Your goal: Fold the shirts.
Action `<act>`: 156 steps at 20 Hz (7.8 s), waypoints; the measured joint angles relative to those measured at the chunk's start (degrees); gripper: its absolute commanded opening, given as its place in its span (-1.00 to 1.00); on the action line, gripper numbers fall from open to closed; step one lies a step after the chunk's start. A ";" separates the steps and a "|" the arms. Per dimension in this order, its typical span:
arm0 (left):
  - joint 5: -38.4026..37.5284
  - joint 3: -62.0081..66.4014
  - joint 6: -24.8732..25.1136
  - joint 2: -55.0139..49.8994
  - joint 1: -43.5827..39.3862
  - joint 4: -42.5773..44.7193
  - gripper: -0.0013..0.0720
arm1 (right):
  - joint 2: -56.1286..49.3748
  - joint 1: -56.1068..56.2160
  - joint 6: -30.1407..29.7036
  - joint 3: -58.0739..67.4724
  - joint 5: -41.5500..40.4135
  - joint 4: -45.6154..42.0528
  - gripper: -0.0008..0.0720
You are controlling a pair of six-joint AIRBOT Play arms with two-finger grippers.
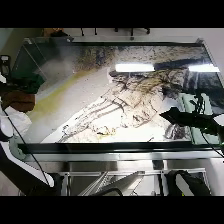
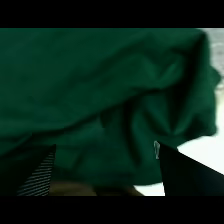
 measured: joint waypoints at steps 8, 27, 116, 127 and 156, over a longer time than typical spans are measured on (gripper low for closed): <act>14.45 4.87 0.22 -11.47 -2.10 1.90 -0.92 | 0.00 0.00 0.00 0.00 0.00 0.00 -0.92; -17.27 4.42 -6.38 22.56 -22.25 -14.38 -0.92 | 0.00 0.00 0.00 0.00 0.00 -0.02 -0.92; -17.62 -63.06 3.15 34.18 -31.56 -41.09 -0.93 | -49.51 39.32 -26.84 31.06 -32.04 25.20 -0.92; -21.16 -42.84 -1.62 60.02 -17.25 -42.40 -0.93 | -24.96 24.72 -23.82 36.33 -9.38 22.91 -0.92; -15.87 -66.60 -0.98 40.15 -37.94 -41.46 0.57 | -40.44 26.40 -22.12 18.86 -1.14 7.45 -0.02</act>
